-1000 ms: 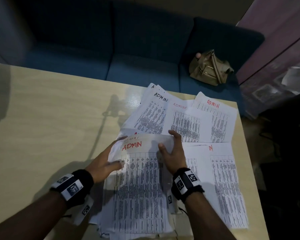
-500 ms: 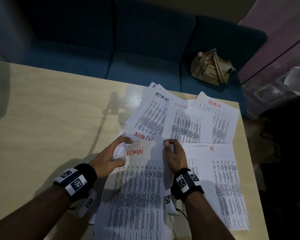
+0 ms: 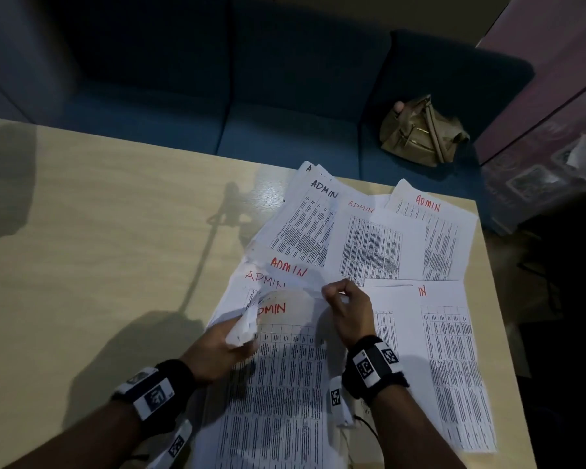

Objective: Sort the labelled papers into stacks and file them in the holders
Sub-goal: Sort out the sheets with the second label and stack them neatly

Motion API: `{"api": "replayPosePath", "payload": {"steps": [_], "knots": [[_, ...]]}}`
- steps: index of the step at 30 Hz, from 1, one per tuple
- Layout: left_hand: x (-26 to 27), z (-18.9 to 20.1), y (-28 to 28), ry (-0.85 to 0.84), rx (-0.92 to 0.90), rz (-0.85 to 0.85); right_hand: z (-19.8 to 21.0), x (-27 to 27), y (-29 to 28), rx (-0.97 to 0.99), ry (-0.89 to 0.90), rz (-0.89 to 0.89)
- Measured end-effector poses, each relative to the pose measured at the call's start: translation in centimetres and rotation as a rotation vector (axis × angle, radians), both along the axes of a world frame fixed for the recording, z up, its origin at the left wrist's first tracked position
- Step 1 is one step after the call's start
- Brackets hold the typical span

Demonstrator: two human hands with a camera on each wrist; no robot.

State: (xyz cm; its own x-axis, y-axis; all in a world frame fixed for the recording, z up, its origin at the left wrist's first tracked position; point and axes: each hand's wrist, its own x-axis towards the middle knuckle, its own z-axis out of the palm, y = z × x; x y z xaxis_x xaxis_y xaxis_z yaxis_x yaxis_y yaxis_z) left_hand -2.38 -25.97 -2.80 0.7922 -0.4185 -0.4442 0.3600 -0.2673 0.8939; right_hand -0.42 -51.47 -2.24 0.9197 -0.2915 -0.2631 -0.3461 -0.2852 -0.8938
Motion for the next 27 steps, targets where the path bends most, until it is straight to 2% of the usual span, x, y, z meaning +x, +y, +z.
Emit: {"api": "replayPosePath", "payload": {"steps": [2,5,7,9,11,13,15,20,23,27], "knots": [[-0.4,-0.5,-0.1,0.0,0.03,0.076,0.4,0.0,-0.1,0.084,-0.029,-0.009],[0.0,-0.7,0.3,-0.034,0.083,0.109,0.9,0.0,-1.0,0.105,0.029,-0.175],[0.7,-0.8,0.7,-0.097,0.126,0.095,0.6,-0.2,-2.6,-0.027,0.024,-0.305],[1.6,-1.1,0.9,-0.129,0.152,0.109,0.0,-0.6,-5.2,-0.257,0.078,-0.379],[2.3,-1.7,1.2,-0.12,0.172,0.173,-0.4,-1.5,-8.0,-0.481,0.24,-0.428],[3.0,-2.3,1.4,-0.094,0.212,0.249,-0.3,-3.0,-10.2,-0.541,0.443,-0.499],[3.3,-2.8,1.5,-0.087,0.264,0.265,-0.6,-4.7,-11.9,-0.524,0.518,-0.47],[3.9,-3.4,1.5,-0.117,0.335,0.198,-0.8,-6.9,-12.9,-0.384,0.493,-0.276],[4.0,-3.3,1.4,-0.124,0.357,0.17,-0.5,-8.0,-13.0,-0.469,0.465,-0.097],[4.0,-3.7,1.8,-0.138,0.393,0.142,1.7,-9.1,-16.9,-0.617,0.459,-0.229]]}}
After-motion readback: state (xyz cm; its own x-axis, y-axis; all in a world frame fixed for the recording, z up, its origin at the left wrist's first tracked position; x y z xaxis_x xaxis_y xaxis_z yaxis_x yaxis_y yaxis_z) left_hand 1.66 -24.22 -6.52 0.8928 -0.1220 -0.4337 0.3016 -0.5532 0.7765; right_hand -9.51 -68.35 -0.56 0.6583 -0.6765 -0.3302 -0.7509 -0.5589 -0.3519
